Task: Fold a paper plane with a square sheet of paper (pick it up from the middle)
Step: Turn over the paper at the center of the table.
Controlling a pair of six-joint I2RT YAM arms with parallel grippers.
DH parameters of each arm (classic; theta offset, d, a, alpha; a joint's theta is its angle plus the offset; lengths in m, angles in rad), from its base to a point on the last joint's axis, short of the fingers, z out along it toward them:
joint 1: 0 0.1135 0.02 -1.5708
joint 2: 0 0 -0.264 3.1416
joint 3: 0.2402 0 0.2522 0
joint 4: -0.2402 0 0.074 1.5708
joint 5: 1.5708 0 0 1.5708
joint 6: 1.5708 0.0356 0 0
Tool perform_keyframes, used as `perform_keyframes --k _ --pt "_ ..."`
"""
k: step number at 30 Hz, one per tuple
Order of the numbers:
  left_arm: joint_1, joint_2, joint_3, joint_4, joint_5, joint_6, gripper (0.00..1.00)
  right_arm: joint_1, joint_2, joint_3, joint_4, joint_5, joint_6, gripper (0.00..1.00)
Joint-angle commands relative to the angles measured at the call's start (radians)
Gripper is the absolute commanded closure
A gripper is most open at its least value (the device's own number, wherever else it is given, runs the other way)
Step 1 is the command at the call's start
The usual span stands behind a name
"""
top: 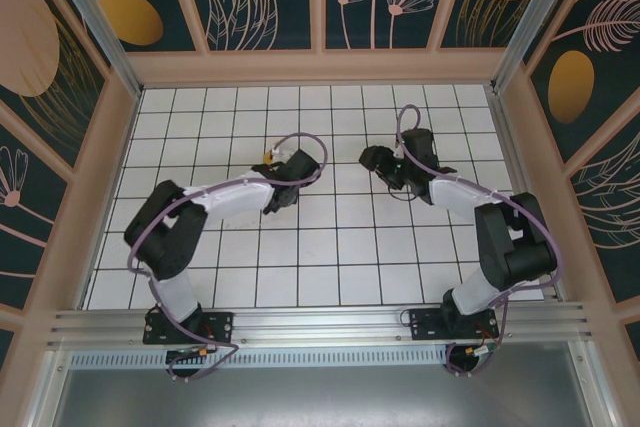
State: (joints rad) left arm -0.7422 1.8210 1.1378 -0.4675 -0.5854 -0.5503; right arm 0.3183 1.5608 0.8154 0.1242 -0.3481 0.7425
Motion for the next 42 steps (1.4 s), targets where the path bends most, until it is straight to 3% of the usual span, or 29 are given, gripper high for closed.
perform_keyframes --k 1,4,12,16,19,25,30,36,42 --pt "-0.029 0.065 0.051 -0.073 -0.034 0.002 0.87 -0.025 -0.059 -0.036 -0.037 0.089 0.024 0.33" --pt "-0.038 0.098 0.062 -0.014 0.094 -0.003 0.78 -0.048 -0.078 -0.060 -0.040 0.101 0.040 0.33" --pt "-0.028 0.004 0.023 0.144 0.312 -0.011 0.31 -0.048 -0.081 -0.072 -0.032 0.085 0.018 0.32" --pt "0.025 -0.145 -0.051 0.229 0.391 -0.028 0.15 0.015 -0.065 -0.053 0.000 0.067 -0.007 0.35" --pt "0.094 -0.257 -0.135 0.300 0.437 -0.059 0.08 0.117 -0.025 -0.014 0.024 0.070 -0.016 0.43" --pt "0.244 -0.432 -0.309 0.335 0.363 -0.151 0.02 0.355 0.141 0.152 0.035 0.088 -0.021 0.67" --pt "0.343 -0.518 -0.428 0.368 0.349 -0.239 0.02 0.484 0.332 0.340 0.006 0.067 -0.019 0.77" --pt "0.399 -0.561 -0.504 0.397 0.370 -0.304 0.01 0.528 0.498 0.501 -0.029 0.030 -0.003 0.80" --pt "0.411 -0.555 -0.512 0.405 0.380 -0.298 0.02 0.513 0.566 0.553 -0.129 0.086 -0.033 0.82"
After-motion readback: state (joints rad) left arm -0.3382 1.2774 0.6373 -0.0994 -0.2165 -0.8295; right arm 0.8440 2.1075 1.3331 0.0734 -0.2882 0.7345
